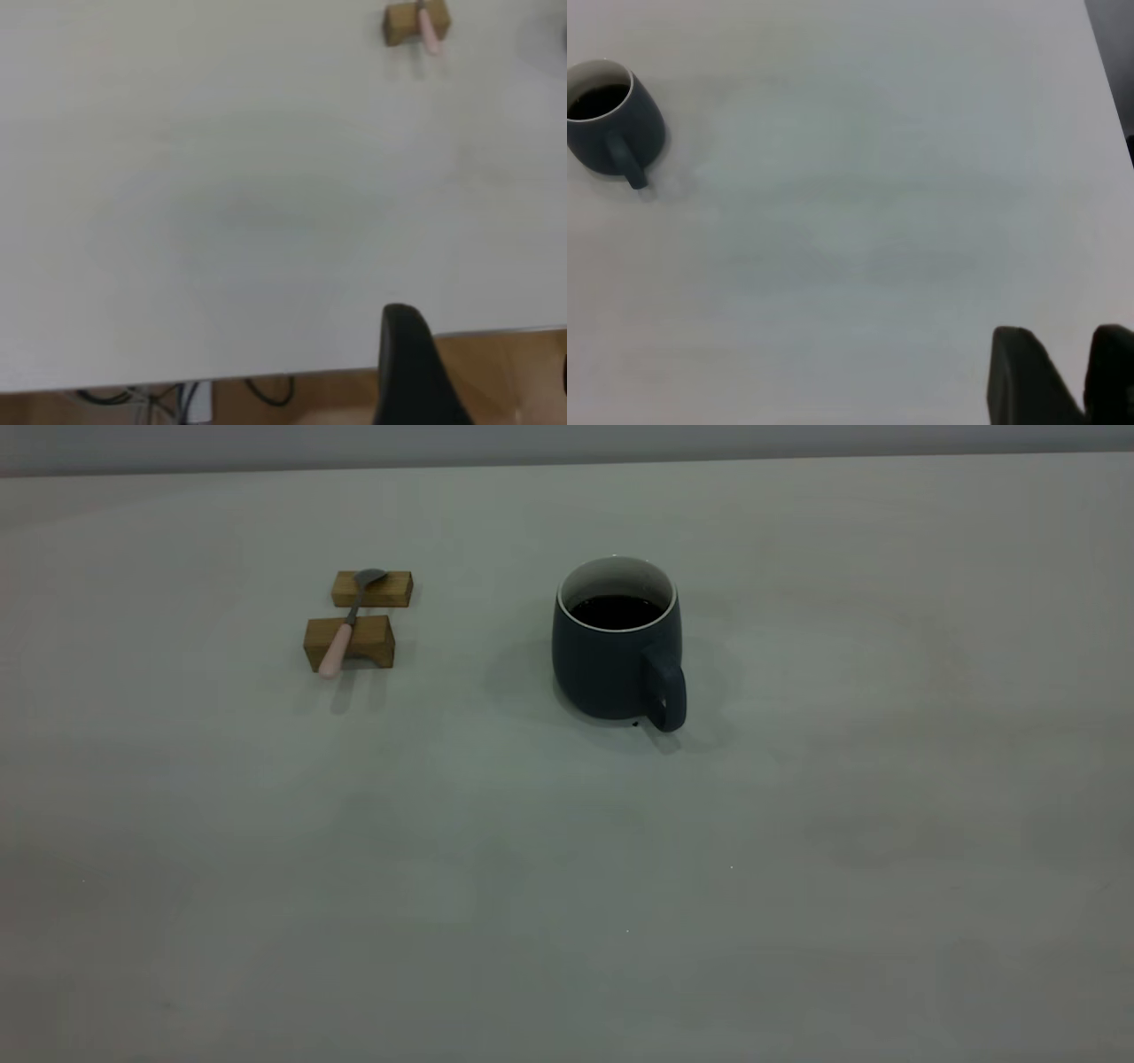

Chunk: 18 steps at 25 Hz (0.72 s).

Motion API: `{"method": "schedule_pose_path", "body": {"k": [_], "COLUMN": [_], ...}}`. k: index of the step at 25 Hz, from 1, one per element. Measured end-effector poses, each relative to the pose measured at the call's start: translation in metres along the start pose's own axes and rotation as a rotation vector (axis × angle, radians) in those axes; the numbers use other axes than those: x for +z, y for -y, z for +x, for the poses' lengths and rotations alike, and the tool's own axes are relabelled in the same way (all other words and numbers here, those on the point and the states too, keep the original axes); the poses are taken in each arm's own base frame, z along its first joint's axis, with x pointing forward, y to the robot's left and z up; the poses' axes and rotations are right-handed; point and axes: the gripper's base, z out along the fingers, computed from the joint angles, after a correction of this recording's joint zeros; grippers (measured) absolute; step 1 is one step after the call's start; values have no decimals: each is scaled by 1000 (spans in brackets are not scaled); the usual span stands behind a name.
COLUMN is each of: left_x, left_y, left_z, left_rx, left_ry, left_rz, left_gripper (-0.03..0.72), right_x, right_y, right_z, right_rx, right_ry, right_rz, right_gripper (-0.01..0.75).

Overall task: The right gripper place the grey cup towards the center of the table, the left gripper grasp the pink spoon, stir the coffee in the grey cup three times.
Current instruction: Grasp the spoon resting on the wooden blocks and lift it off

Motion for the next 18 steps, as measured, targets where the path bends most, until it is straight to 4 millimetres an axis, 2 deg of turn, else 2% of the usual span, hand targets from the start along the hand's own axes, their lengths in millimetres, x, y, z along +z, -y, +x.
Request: {"method": "schedule_pose_path", "body": {"k": [4, 7, 10, 14, 18], "left_x": [6, 26, 60, 120, 193], "left_y": [-5, -10, -11, -7, 1], "left_z": [-30, -64, -101, -145, -171], "left_rx": [-1, -15, -28, -43, -45], "left_ry": [-76, -165, -241, -334, -449], "left_rz": [-58, -118, -155, -141, -115], "left_gripper": [587, 665, 674, 674, 674], "right_x": [0, 0, 0, 0, 0], "right_y": [0, 0, 0, 0, 0], "right_z": [0, 0, 0, 0, 0], "right_rx": [0, 0, 0, 0, 0], "right_ry": [0, 0, 0, 0, 0], "right_rz": [0, 0, 0, 0, 0], "right_gripper": [201, 201, 204, 211, 216]}}
